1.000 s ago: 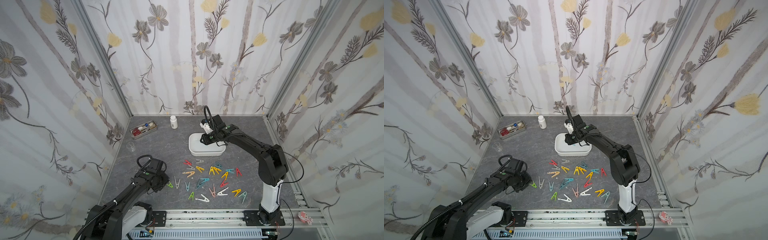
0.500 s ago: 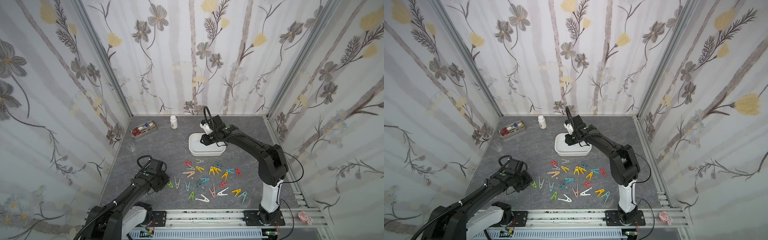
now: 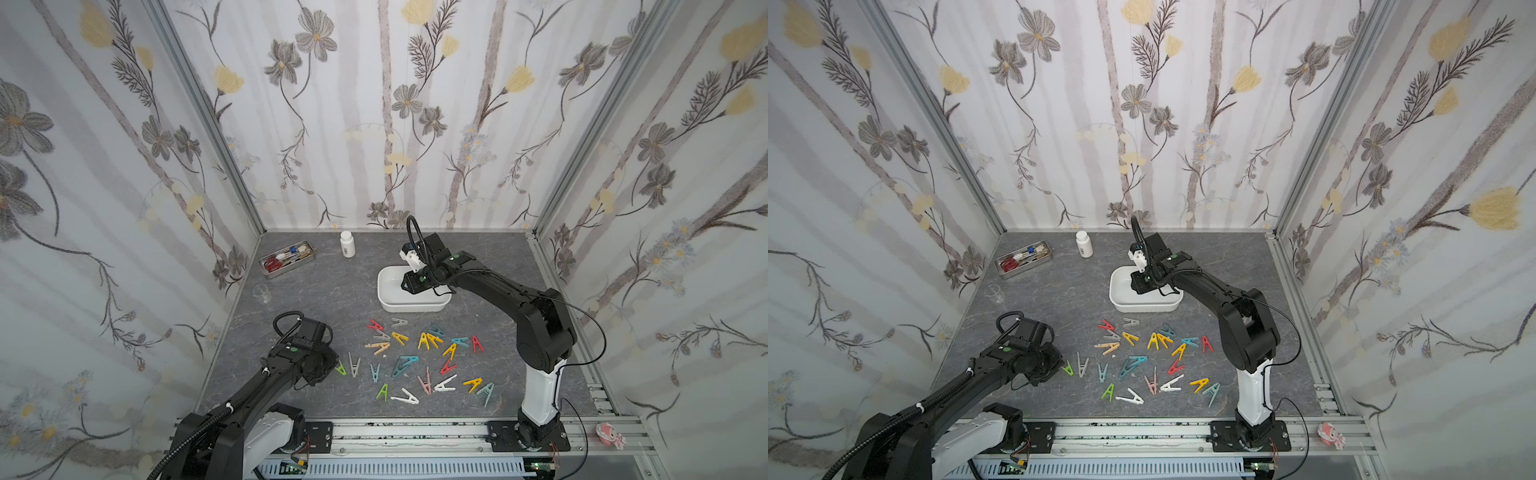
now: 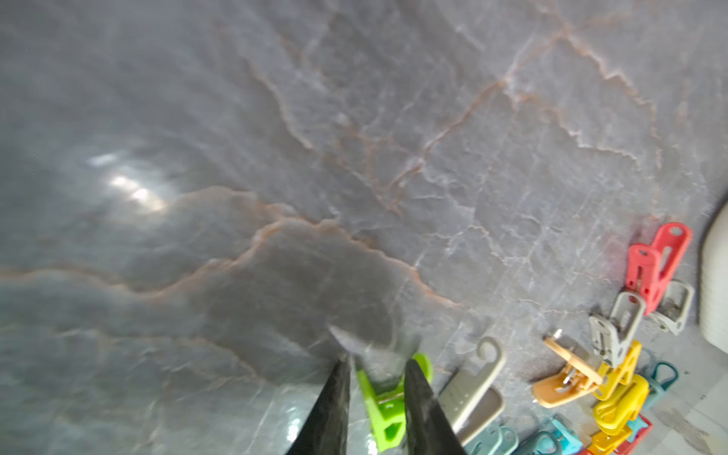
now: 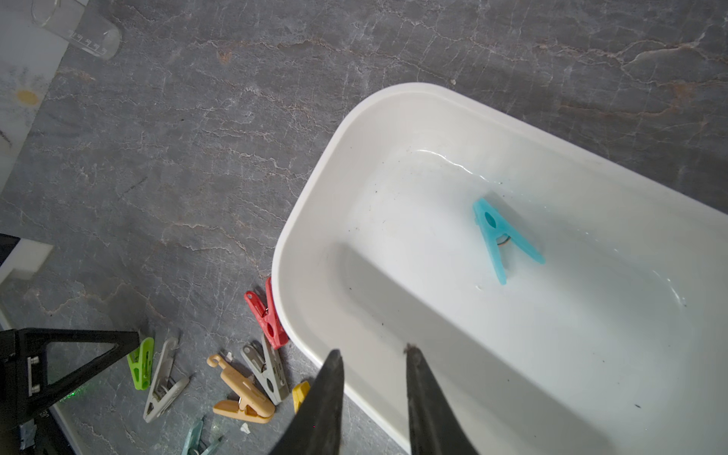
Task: Put the clothespins into the storage box
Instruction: Pick up the clothespin from the center of the board.
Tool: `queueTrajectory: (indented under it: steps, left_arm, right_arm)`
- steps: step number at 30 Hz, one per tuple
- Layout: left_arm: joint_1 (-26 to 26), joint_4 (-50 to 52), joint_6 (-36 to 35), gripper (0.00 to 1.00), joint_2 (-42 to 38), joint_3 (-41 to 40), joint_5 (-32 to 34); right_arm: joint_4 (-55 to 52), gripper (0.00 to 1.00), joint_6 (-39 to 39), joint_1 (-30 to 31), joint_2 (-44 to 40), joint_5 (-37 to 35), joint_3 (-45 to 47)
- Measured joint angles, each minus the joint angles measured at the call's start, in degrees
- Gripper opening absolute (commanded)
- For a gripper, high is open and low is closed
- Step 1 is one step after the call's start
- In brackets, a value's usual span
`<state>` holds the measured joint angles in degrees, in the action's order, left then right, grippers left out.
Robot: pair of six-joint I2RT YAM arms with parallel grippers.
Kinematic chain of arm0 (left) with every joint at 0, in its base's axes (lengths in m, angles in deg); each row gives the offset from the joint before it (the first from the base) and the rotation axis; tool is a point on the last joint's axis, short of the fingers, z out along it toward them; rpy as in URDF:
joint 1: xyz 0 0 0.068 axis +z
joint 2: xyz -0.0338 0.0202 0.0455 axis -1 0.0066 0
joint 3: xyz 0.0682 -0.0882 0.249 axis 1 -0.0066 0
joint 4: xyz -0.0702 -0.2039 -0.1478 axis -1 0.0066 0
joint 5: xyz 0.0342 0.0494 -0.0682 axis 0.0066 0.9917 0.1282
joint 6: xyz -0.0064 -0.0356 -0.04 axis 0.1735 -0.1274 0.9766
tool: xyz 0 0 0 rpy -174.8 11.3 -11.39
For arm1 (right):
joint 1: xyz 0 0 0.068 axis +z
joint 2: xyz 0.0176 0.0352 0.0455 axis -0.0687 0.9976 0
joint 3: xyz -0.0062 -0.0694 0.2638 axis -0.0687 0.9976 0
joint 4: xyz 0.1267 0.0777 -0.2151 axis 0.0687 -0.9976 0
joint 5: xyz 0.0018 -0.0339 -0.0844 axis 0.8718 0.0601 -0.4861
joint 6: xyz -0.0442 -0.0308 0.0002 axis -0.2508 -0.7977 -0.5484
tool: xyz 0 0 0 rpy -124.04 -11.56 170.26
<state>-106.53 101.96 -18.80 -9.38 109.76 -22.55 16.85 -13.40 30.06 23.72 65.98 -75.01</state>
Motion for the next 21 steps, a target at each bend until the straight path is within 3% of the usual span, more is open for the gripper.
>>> queueTrajectory:
  steps: [8, 21]
  left_arm:
    - [0.0, -1.9, -0.7, 0.19, 1.4, 0.0, -1.2]
    - [0.0, -0.4, -5.4, 0.2, 4.7, 1.8, -1.7]
  right_arm:
    - [0.2, 0.29, 0.0, 0.0, -0.9, 0.0, 1.6]
    - [1.6, 0.29, -0.2, -0.1, -1.7, 0.0, 3.7]
